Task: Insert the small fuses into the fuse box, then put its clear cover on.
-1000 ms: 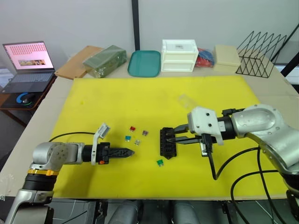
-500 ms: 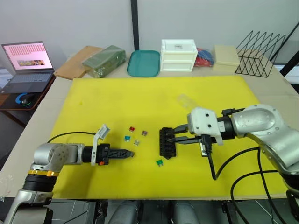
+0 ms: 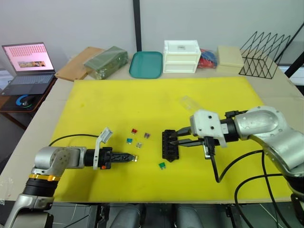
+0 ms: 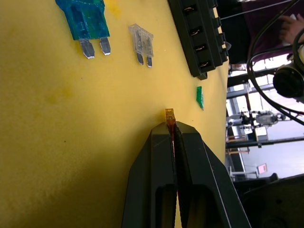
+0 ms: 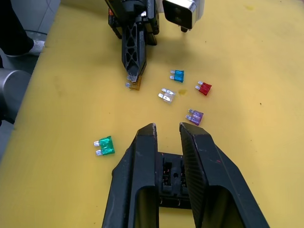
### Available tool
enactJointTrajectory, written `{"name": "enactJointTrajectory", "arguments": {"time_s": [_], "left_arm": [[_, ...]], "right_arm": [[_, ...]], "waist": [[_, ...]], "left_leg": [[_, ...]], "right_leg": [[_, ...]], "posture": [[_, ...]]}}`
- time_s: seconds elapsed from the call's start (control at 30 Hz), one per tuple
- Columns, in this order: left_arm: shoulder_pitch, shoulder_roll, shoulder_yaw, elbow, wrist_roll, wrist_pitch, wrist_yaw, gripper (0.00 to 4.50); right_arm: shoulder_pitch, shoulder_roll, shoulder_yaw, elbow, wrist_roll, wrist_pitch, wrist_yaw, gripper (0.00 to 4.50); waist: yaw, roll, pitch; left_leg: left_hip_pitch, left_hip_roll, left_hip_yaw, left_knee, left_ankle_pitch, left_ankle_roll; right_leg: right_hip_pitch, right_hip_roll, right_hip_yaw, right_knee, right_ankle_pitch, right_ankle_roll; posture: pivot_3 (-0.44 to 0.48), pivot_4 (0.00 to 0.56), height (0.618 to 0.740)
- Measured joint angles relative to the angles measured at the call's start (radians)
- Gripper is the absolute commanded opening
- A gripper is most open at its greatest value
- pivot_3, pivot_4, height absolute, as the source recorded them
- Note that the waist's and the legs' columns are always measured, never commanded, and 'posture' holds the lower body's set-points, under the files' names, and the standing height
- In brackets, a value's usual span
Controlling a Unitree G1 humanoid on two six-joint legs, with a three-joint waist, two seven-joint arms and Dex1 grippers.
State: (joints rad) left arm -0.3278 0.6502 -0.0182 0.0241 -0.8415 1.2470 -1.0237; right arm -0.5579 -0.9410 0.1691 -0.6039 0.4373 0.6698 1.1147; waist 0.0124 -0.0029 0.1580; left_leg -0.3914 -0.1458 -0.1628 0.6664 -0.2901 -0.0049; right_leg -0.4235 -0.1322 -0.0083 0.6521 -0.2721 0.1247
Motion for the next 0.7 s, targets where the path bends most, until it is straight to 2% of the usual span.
{"name": "enactJointTrajectory", "arguments": {"time_s": [0.1,0.2,0.3,0.43,0.7], "left_arm": [[0.006,0.001,-0.001,-0.004,0.003,-0.022,-0.006,0.03],[0.045,0.008,-0.004,-0.049,0.026,-0.113,-0.045,0.03],[0.049,0.003,0.003,-0.167,0.041,-0.257,-0.087,0.03],[-0.026,-0.037,0.022,-0.292,0.043,-0.383,-0.095,0.03],[-0.074,-0.091,-0.033,-0.348,0.119,-0.576,-0.094,0.03]], "right_arm": [[0.0,0.0,0.0,0.0,0.0,0.003,0.0,0.89],[-0.003,0.008,-0.003,0.0,0.034,0.057,-0.011,0.89],[-0.04,0.027,-0.032,0.01,0.146,0.219,-0.042,0.89],[-0.108,0.056,-0.087,0.023,0.264,0.366,-0.086,0.89],[-0.228,0.138,-0.163,0.082,0.51,0.647,-0.206,0.89]], "waist": [[0.0,0.0,0.0],[0.0,0.0,0.0],[0.004,-0.002,0.001],[0.001,-0.002,0.001],[0.0,-0.002,0.001]], "left_leg": [[0.0,0.0,0.0,0.0,0.0,0.0],[0.0,0.0,0.0,0.0,0.0,0.0],[-0.001,0.0,0.0,0.001,0.0,0.0],[-0.001,0.0,0.0,0.0,0.0,0.0],[-0.001,0.001,0.0,-0.001,0.0,0.0]], "right_leg": [[0.0,0.0,0.0,0.0,0.0,0.0],[0.0,0.0,0.0,0.0,0.0,0.0],[0.0,0.0,0.0,-0.001,0.0,0.0],[0.0,0.0,0.0,-0.002,0.0,0.0],[-0.001,0.0,0.0,-0.002,0.0,0.0]], "posture": [[0.0,0.15,0.74],[0.0,0.15,0.74],[0.0,0.15,0.74],[0.0,0.15,0.74],[0.0,0.15,0.74]]}}
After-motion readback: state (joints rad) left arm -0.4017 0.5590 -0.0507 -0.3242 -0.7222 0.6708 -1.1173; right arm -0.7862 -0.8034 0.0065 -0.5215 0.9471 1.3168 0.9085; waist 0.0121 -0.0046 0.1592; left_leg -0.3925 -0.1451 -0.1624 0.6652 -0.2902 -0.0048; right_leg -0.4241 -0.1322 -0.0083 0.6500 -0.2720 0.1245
